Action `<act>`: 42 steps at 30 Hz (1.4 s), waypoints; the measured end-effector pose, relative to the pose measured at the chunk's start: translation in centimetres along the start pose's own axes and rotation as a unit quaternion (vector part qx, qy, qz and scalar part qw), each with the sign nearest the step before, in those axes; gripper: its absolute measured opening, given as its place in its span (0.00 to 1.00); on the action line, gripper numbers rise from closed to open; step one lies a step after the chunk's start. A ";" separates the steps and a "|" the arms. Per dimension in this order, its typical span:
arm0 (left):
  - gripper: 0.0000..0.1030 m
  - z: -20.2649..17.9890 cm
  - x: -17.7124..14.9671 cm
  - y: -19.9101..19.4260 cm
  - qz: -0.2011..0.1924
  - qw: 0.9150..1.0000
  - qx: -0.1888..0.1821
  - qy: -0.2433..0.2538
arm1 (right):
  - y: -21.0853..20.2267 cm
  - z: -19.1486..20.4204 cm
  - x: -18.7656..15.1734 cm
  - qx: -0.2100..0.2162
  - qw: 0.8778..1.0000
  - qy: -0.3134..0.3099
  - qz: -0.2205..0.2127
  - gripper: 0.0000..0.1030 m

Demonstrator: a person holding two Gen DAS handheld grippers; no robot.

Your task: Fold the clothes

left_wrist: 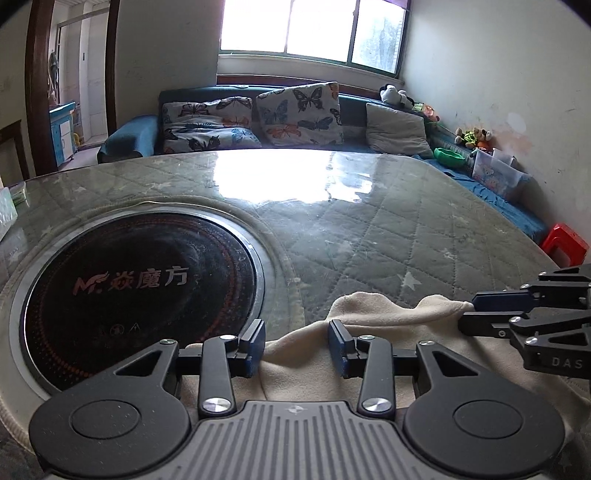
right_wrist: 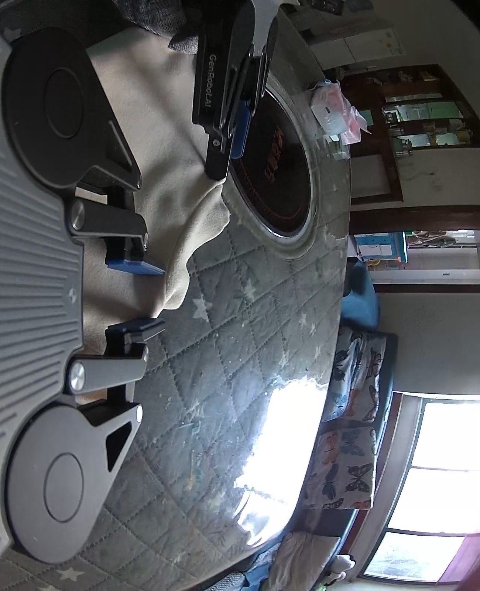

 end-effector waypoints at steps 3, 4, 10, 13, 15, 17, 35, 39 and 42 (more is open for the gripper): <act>0.42 0.1 -0.2 -0.9 -0.004 1.000 0.003 -0.003 | -1.2 0.6 0.1 -0.001 1.000 -0.009 -0.010 0.25; 0.46 0.1 -0.3 -1.3 -0.005 1.000 0.004 -0.004 | -1.6 1.0 0.2 0.001 1.000 -0.013 -0.013 0.26; 0.60 1.0 -1.3 -3.6 -0.010 1.000 0.020 -0.012 | -3.6 3.6 0.0 0.018 0.999 -0.038 -0.026 0.38; 0.66 1.7 -1.9 -4.7 -0.012 0.999 0.030 -0.019 | -4.3 5.8 -0.5 0.034 0.997 -0.057 -0.028 0.41; 0.75 2.3 -2.5 -5.3 -0.012 0.999 0.037 -0.027 | -4.7 7.2 -1.0 0.043 0.996 -0.069 -0.030 0.44; 0.75 2.8 -3.0 -5.9 -0.012 0.999 0.042 -0.033 | -4.9 8.6 -1.4 0.053 0.995 -0.081 -0.031 0.47; 0.82 5.6 -7.0 -8.3 -0.014 0.994 0.073 -0.078 | -4.0 12.2 -3.7 0.088 0.993 -0.078 -0.029 0.49; 0.82 5.7 -6.9 -9.0 -0.021 0.994 0.070 -0.080 | -6.0 11.3 -3.9 0.084 0.993 -0.064 -0.045 0.49; 0.82 5.7 -7.1 -9.1 -0.021 0.994 0.070 -0.079 | -6.9 10.2 -4.8 0.077 0.995 -0.047 -0.040 0.49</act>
Point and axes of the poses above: each gripper's, at about its wrist camera, not at the fingertips, and y roughly the way its jaws point, z to its left, x to its top, the point moved 7 cm from there along y, roughly the way its jaws point, and after that the axes turned 3 degrees about z, right-handed, at the moved point
